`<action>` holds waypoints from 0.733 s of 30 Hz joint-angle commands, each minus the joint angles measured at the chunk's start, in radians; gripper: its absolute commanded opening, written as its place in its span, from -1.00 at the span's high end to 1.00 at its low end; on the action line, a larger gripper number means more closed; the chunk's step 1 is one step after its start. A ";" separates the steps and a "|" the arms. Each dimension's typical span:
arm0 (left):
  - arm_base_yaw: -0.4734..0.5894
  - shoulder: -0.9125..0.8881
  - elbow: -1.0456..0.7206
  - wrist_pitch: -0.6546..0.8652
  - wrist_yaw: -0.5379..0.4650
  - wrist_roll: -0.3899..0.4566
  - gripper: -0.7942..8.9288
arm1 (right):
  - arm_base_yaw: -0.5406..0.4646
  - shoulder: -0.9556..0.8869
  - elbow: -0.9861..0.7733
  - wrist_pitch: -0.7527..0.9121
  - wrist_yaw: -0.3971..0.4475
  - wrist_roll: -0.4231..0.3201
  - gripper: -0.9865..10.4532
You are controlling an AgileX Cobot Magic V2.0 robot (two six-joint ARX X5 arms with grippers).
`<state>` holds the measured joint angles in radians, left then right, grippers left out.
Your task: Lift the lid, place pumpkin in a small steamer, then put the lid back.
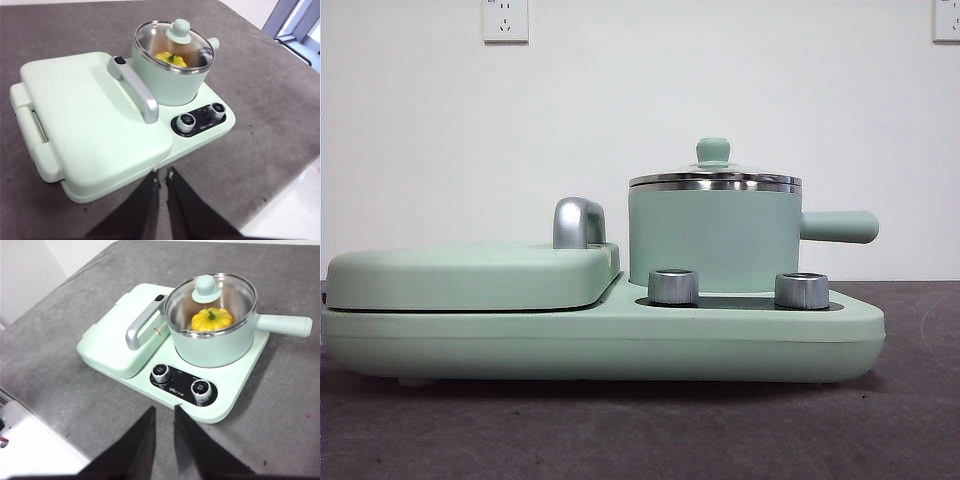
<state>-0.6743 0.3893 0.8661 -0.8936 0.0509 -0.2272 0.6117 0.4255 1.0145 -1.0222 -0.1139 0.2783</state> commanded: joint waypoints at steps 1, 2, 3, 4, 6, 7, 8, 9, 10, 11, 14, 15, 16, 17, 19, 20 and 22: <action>-0.006 0.001 0.008 0.008 -0.003 -0.014 0.79 | 0.007 0.003 0.007 0.008 0.014 0.002 0.75; -0.006 0.001 0.008 0.008 -0.003 -0.014 0.79 | 0.007 0.003 0.007 0.008 0.013 0.002 0.75; -0.006 0.001 0.008 0.008 -0.003 -0.014 0.79 | 0.007 0.003 0.007 0.008 0.012 0.002 0.75; -0.006 0.001 0.008 0.008 -0.003 -0.014 0.79 | 0.007 0.003 0.007 0.008 0.009 0.002 0.75; -0.006 0.001 0.008 0.008 -0.003 -0.014 0.79 | 0.007 0.003 0.007 0.008 0.009 0.002 0.75; -0.006 0.001 0.008 0.008 -0.003 -0.014 0.79 | 0.007 0.003 0.007 0.008 0.010 0.002 0.75; -0.006 0.001 0.008 0.008 -0.003 -0.014 0.79 | 0.007 0.003 0.007 0.009 0.010 0.002 0.75; -0.005 -0.003 0.007 0.012 -0.003 -0.014 0.79 | 0.007 0.003 0.007 0.009 0.010 0.002 0.75; 0.005 -0.020 0.001 0.016 -0.006 -0.013 0.79 | 0.007 0.003 0.007 0.009 0.010 0.002 0.75; 0.013 -0.031 -0.001 0.017 -0.005 -0.013 0.79 | 0.007 0.003 0.007 0.008 0.010 0.002 0.75; 0.063 -0.049 -0.008 0.027 0.008 -0.013 0.79 | 0.007 0.003 0.007 0.009 0.010 0.002 0.75; 0.085 -0.056 -0.018 0.039 0.008 -0.013 0.79 | 0.007 0.003 0.007 0.009 0.010 0.002 0.75; 0.119 -0.067 -0.038 0.071 0.008 -0.013 0.79 | 0.007 0.003 0.007 0.009 0.010 0.002 0.75; 0.146 -0.077 -0.058 0.103 0.008 -0.012 0.79 | 0.007 0.003 0.007 0.009 0.010 0.002 0.75; 0.215 -0.105 -0.122 0.199 0.007 0.029 0.79 | 0.007 0.003 0.007 0.009 0.010 0.002 0.75; 0.247 -0.119 -0.156 0.251 0.007 0.060 0.79 | 0.007 0.003 0.007 0.009 0.010 0.002 0.75; 0.320 -0.151 -0.241 0.358 0.008 0.100 0.79 | 0.007 0.003 0.007 0.009 0.010 0.002 0.75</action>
<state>-0.3717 0.2466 0.6434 -0.5900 0.0574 -0.1822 0.6117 0.4255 1.0145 -1.0210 -0.1047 0.2783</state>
